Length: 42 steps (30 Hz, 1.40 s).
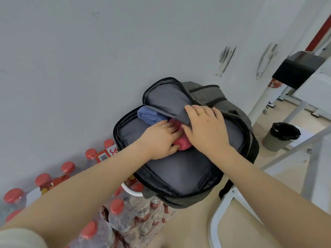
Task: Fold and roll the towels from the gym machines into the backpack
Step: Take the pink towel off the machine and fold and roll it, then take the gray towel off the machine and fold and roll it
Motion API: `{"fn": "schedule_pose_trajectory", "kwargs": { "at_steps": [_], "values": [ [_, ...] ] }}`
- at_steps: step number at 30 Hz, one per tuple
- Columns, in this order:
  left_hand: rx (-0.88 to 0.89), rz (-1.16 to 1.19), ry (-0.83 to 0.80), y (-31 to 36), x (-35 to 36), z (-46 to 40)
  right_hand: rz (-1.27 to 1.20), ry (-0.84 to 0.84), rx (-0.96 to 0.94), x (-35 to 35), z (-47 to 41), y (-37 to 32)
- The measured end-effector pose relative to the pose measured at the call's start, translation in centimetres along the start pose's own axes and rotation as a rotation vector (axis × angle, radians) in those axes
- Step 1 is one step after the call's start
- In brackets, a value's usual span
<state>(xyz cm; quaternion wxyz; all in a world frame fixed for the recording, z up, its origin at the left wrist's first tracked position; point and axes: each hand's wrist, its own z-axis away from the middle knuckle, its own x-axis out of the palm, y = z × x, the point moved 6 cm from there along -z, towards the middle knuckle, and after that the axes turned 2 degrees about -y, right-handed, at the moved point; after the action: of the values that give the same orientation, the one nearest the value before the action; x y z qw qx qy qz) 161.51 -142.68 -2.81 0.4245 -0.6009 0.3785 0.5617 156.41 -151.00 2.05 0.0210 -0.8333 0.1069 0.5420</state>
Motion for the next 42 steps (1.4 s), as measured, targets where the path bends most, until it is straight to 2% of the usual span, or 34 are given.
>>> {"fn": "schedule_pose_trajectory", "kwargs": {
  "at_steps": [2, 4, 7, 9, 12, 14, 16, 18, 22, 25, 28, 33, 37, 42],
  "values": [
    [0.052, 0.02, 0.172, -0.8, -1.2, 3.1, 0.017, -0.019, -0.023, 0.8, 0.7, -0.7],
    [0.023, -0.018, 0.263, -2.0, -1.6, 5.6, 0.042, -0.081, -0.029, 2.1, 1.4, -1.6],
    [-0.061, -0.015, 0.276, -2.9, -1.6, 7.4, 0.064, -0.194, -0.034, 3.8, 2.3, -2.8],
    [-0.123, -0.001, 0.232, -3.2, -1.0, 8.2, 0.059, -0.21, -0.046, 3.9, 2.3, -3.1],
    [-0.238, 0.069, 0.22, -3.8, -0.9, 9.6, 0.02, -0.063, -0.096, 1.5, 1.8, -3.9],
    [-0.349, 0.12, 0.24, -4.1, -1.1, 11.2, -0.062, 0.024, -0.22, -0.4, 1.4, -6.1],
    [-0.476, 0.165, 0.264, -4.4, -1.3, 13.7, -0.203, 0.018, -0.356, -1.5, 1.3, -9.3],
    [-0.625, 0.191, 0.302, -4.3, -1.3, 17.3, -0.356, -0.065, -0.487, -1.7, 1.5, -12.8],
    [-0.971, 0.236, 0.385, -2.2, -0.8, 26.4, -0.512, -0.394, -0.781, -0.5, 4.3, -20.3],
    [-1.22, 0.274, 0.413, 0.9, 0.0, 33.8, -0.545, -0.449, -0.995, -1.3, 8.4, -25.4],
    [-1.412, 0.26, 0.409, 5.7, 0.6, 40.9, -0.565, -0.477, -1.193, -3.0, 13.4, -30.0],
    [-1.763, 0.275, 0.526, 18.1, 0.9, 52.1, -0.558, -0.567, -1.492, -7.0, 25.4, -37.5],
    [-2.06, 0.278, 0.589, 32.3, 1.1, 60.5, -0.571, -0.62, -1.742, -11.7, 39.4, -41.0],
    [-2.38, 0.215, 0.59, 51.8, 0.5, 68.5, -0.566, -0.688, -2.019, -17.7, 57.9, -42.4]
  ]
}}
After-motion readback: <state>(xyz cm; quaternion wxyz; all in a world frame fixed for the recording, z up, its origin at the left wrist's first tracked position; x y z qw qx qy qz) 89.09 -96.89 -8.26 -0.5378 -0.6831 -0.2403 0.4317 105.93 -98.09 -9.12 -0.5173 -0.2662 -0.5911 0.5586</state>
